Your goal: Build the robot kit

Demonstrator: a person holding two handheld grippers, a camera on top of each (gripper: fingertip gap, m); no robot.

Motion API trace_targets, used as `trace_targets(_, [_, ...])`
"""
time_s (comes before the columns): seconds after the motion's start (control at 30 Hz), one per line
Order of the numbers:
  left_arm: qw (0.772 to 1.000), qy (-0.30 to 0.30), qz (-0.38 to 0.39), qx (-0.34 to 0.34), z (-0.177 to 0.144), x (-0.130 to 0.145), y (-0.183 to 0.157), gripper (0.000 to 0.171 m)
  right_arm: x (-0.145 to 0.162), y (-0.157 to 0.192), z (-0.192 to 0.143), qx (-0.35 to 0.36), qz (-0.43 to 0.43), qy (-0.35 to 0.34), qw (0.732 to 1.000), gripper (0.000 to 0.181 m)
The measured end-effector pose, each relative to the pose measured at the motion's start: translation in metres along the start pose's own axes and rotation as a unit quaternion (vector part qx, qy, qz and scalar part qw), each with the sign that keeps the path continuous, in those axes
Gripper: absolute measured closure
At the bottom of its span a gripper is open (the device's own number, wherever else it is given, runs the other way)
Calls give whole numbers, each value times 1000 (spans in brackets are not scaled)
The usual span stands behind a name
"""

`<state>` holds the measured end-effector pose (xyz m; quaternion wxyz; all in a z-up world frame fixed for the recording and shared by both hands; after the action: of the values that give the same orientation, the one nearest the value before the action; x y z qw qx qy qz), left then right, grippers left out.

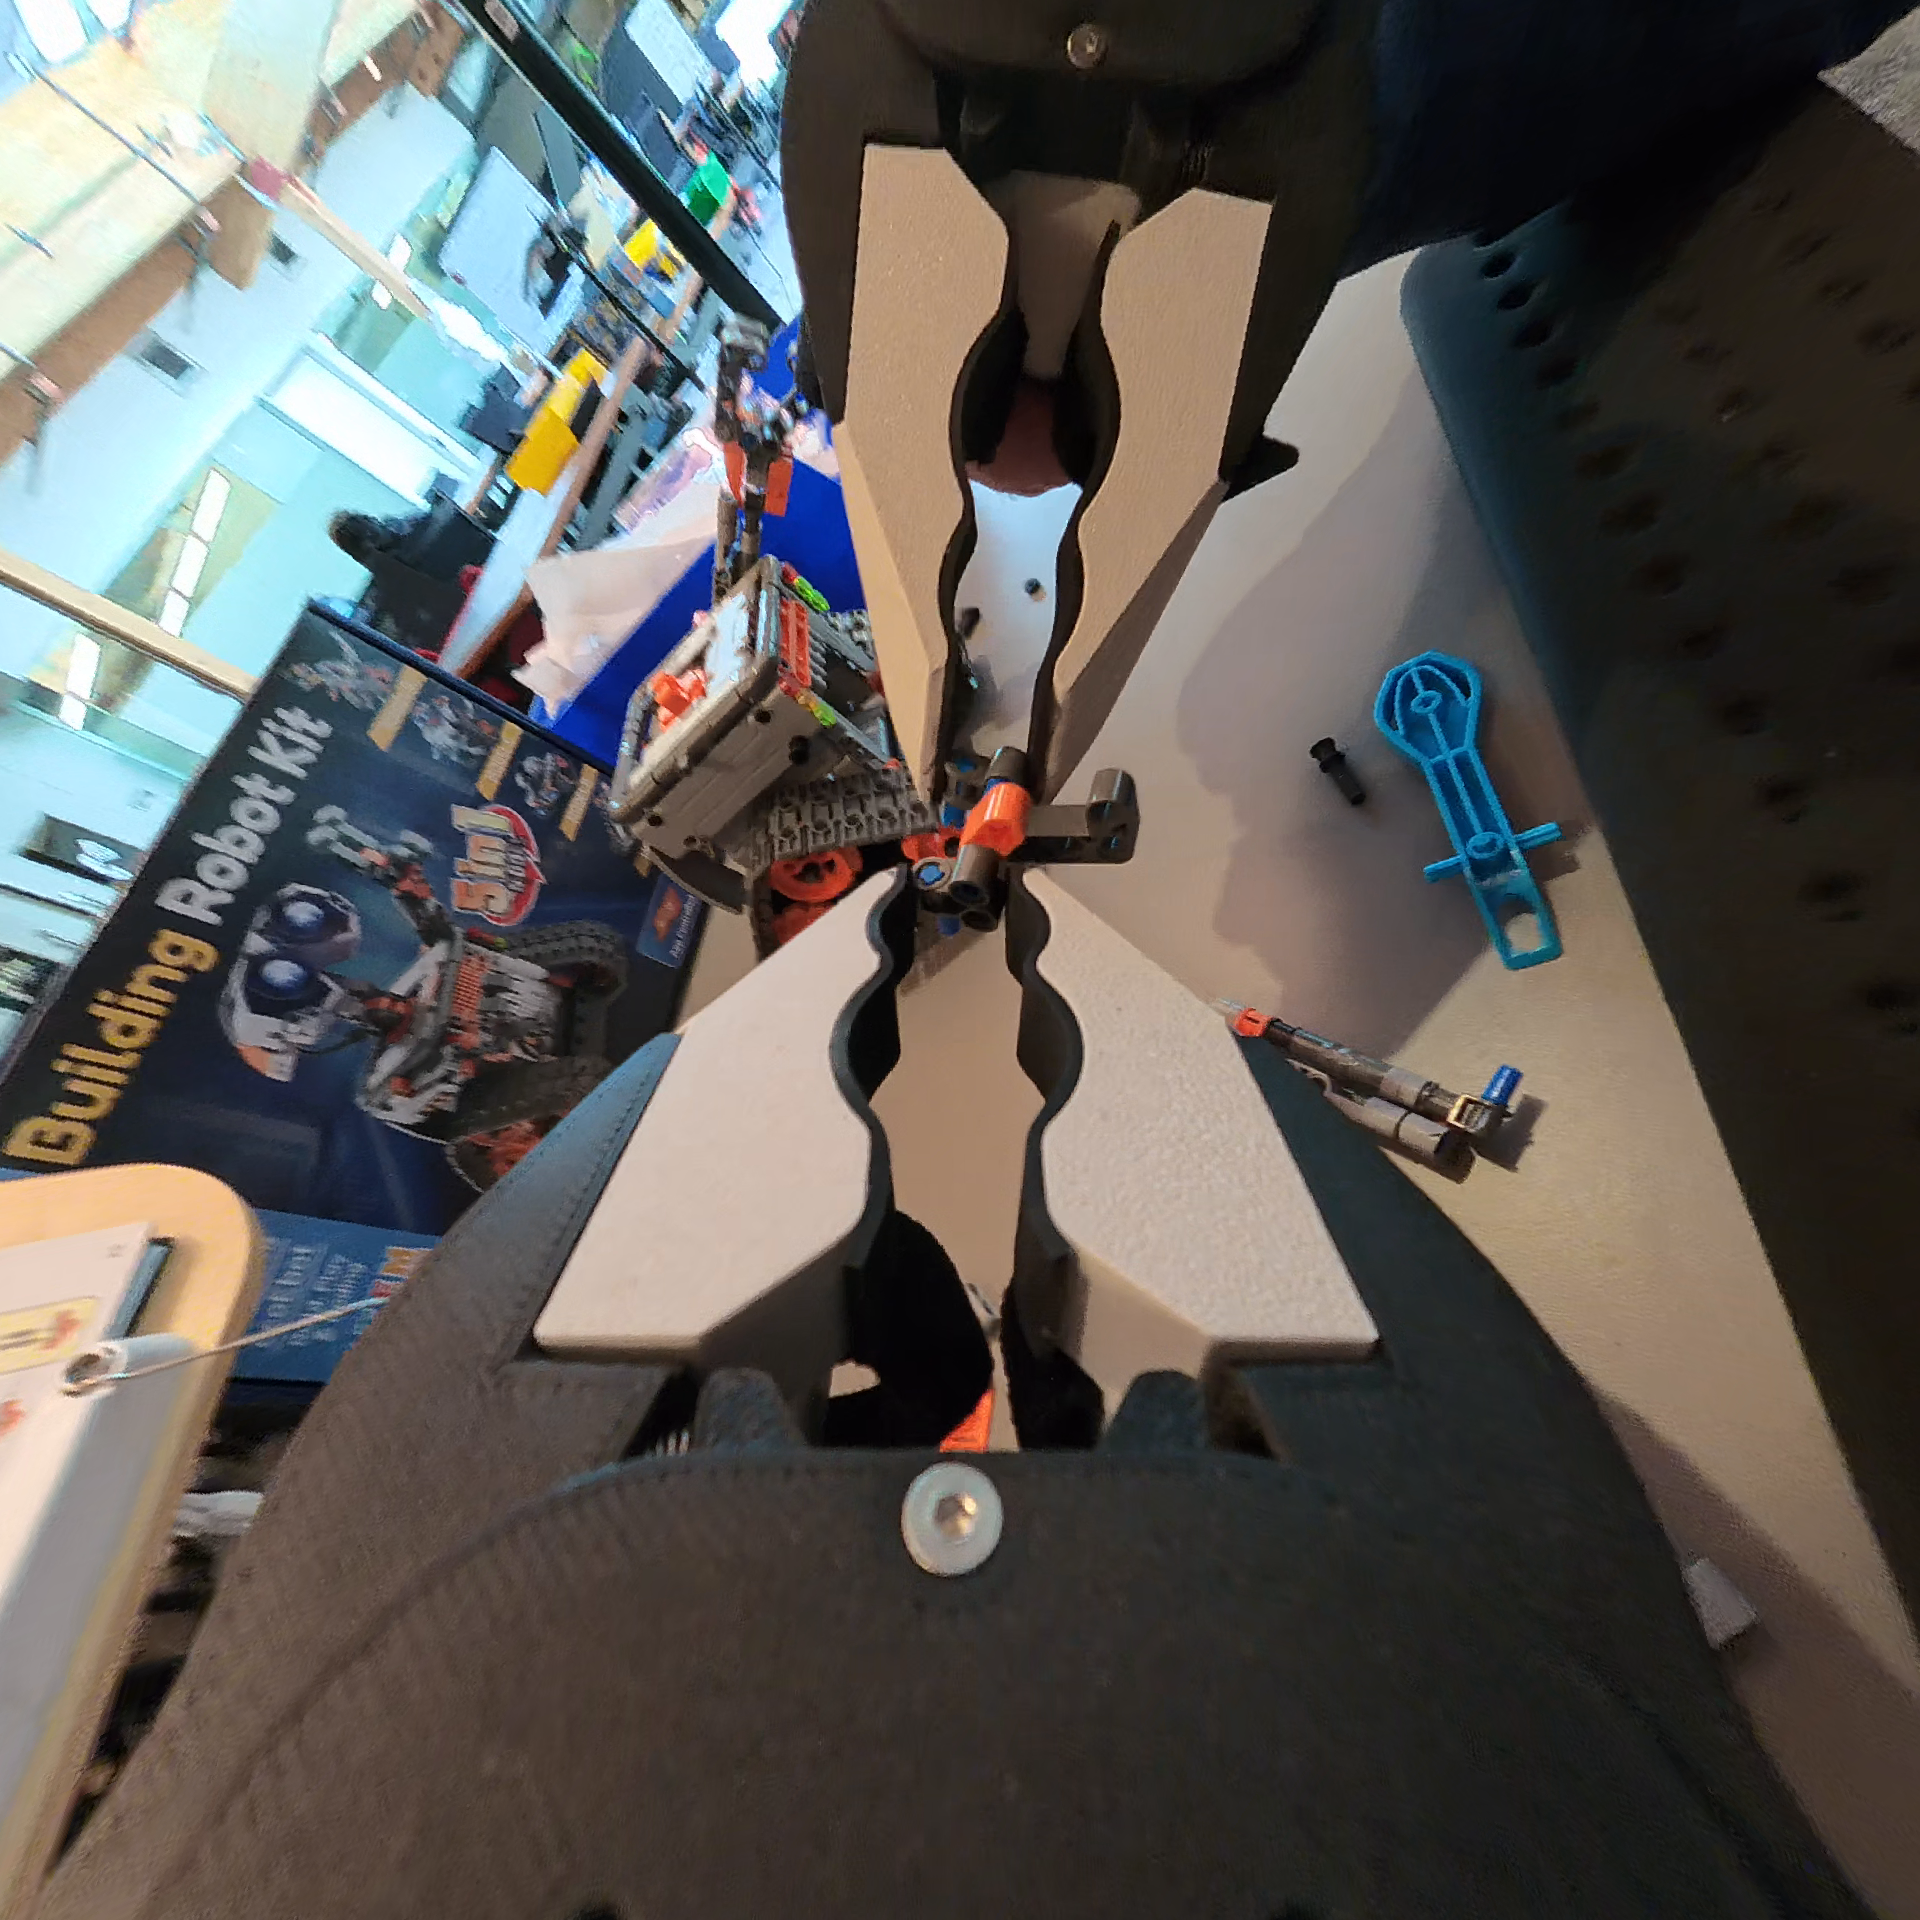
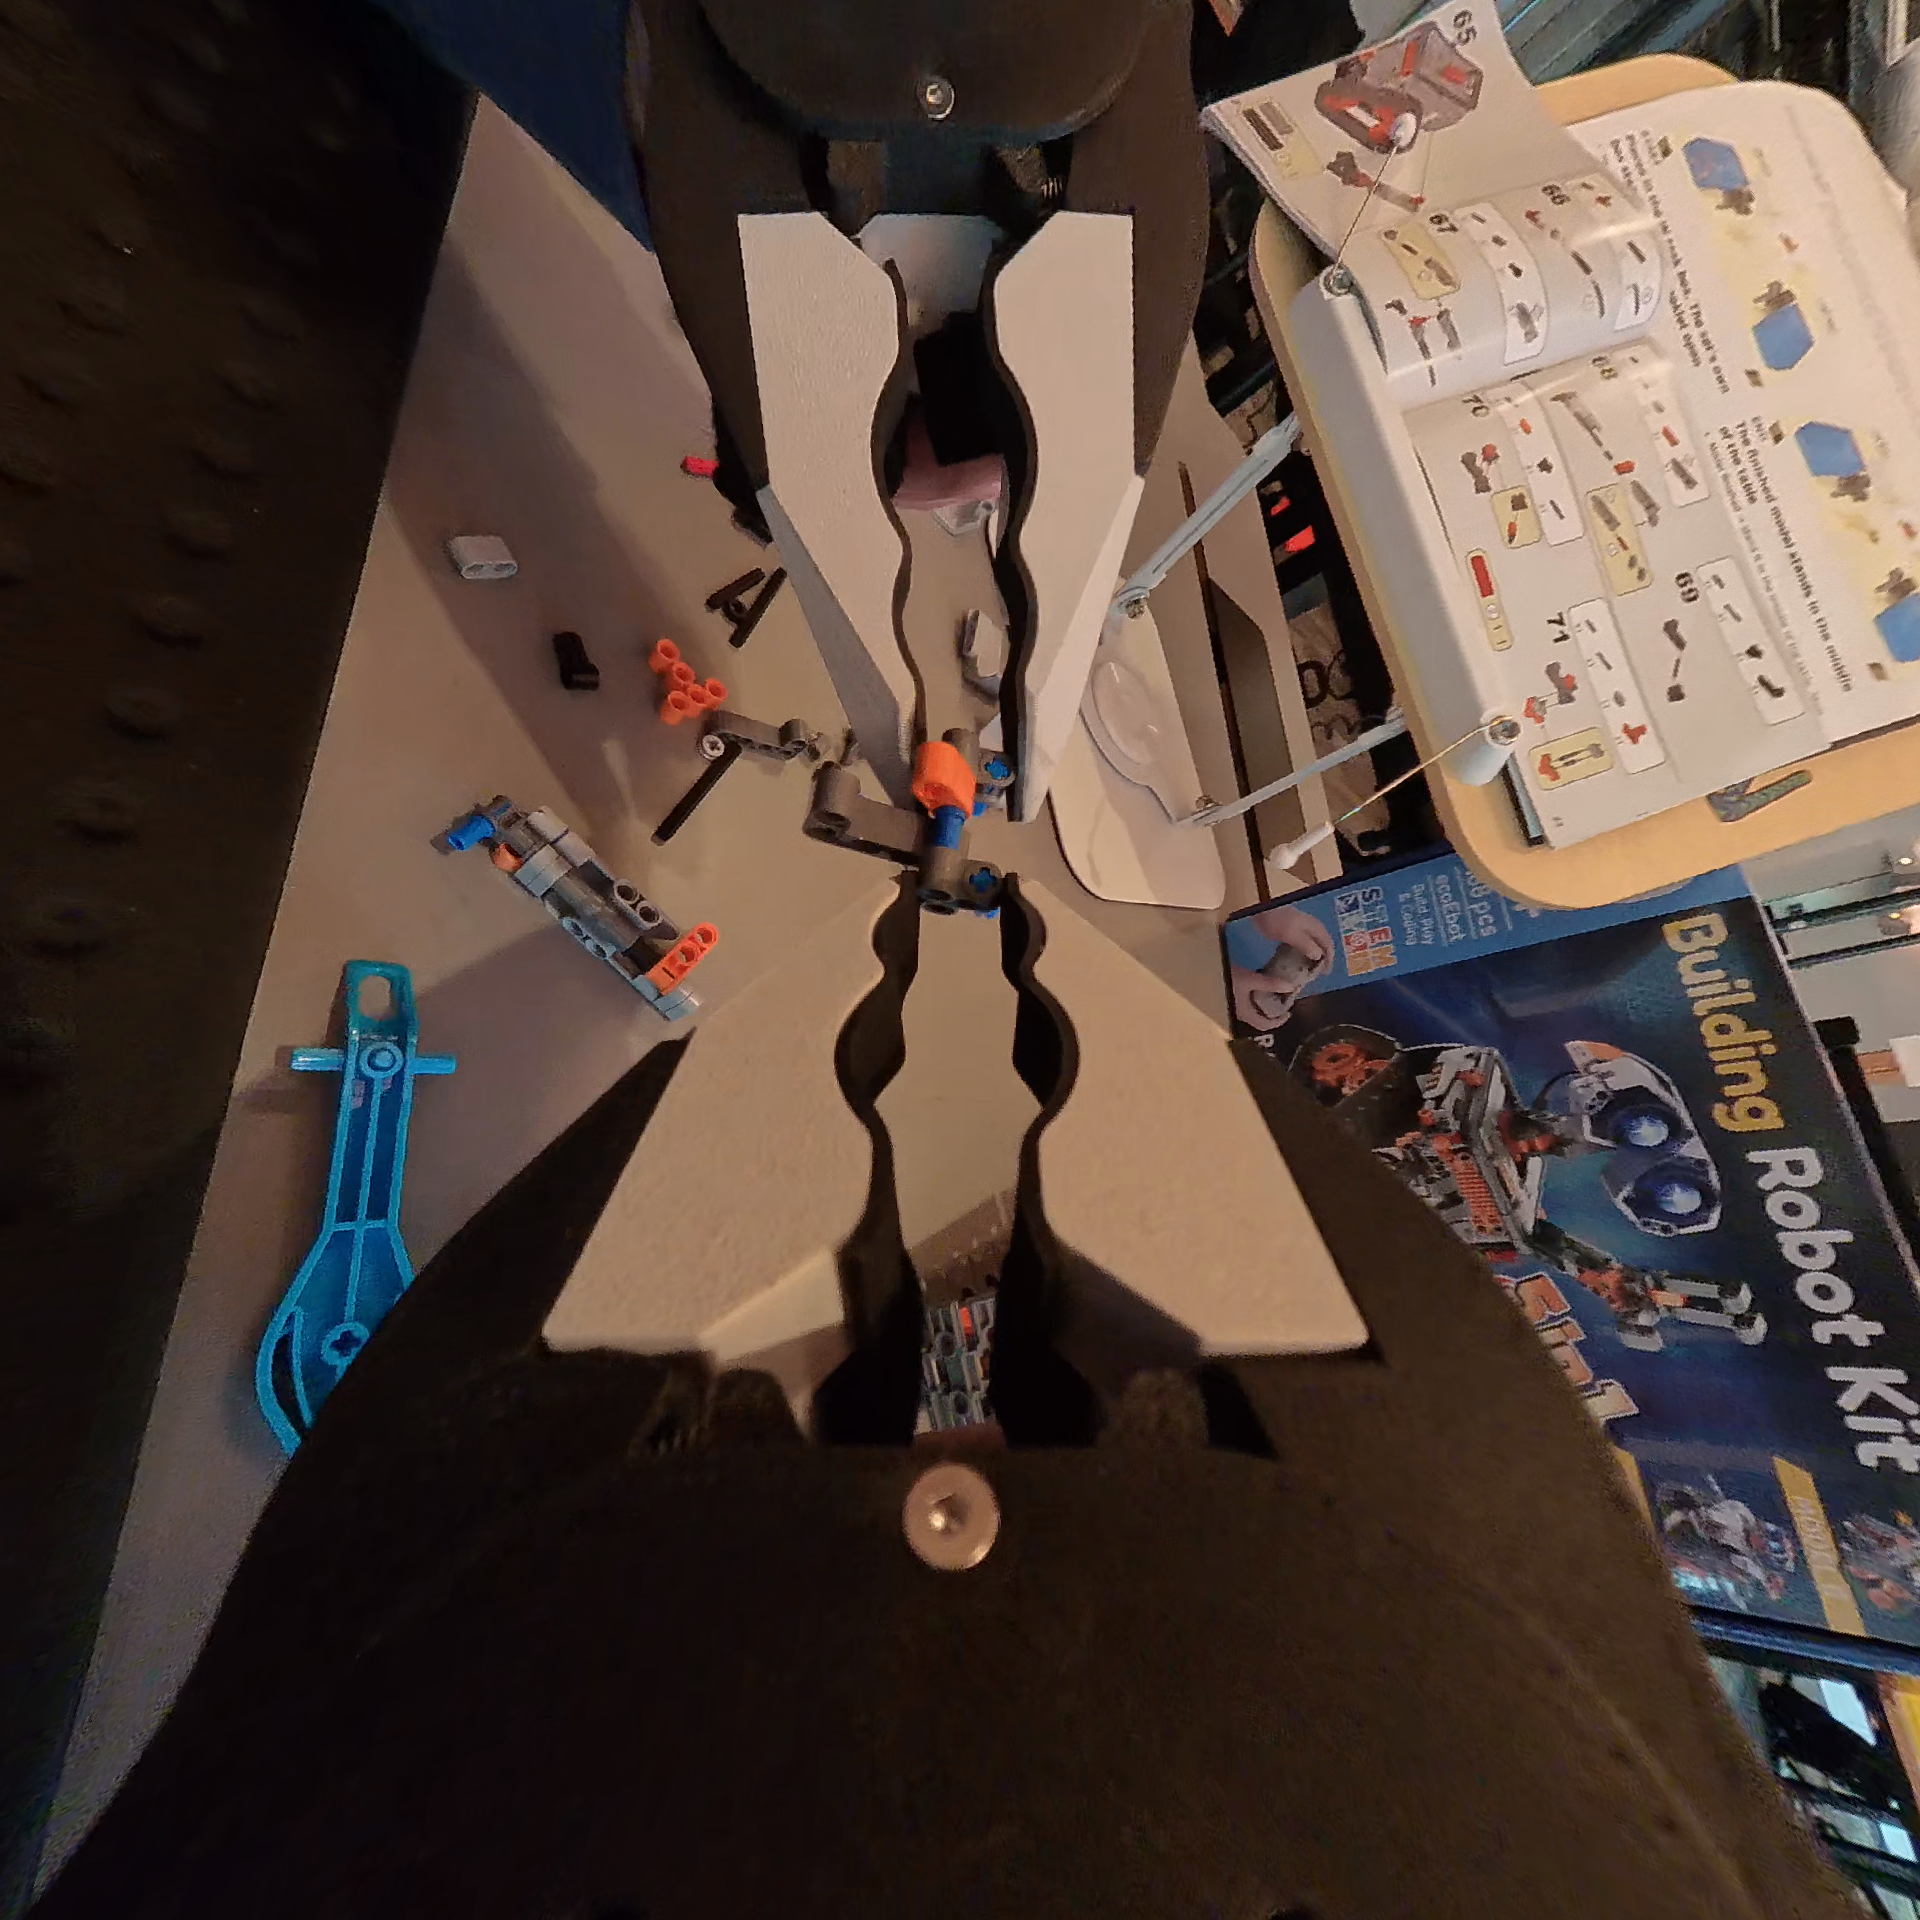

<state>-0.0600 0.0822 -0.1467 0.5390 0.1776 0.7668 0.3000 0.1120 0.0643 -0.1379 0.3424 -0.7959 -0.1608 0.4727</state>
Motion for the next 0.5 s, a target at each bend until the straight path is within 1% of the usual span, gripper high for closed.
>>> trace_targets(0.2, [999, -21, 40, -23, -4, -7, -2, 157, -8, 5, -6, 33, -52, -16, 998, 169])
trace_targets(0.37, [996, -39, 72, -44, -8, -13, -6, 158, -17, 12, -10, 75, -129, -18, 989, 169])
trace_targets(0.5, [993, -65, 78, -59, -11, -19, -6, 158, -23, 14, -17, 98, -146, -44, 984, 169])
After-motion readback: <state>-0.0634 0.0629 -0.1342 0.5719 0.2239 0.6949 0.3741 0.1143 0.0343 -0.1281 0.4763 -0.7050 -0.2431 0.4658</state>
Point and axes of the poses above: each gripper's, where its closed fingertips meet, z out along the fingers, x out of its underside, y = z × x across the jaws, the point moved 10 cm from there along -z, back along the fingers, and after that the axes turned 7 degrees about -y, right-handed, at the moved point
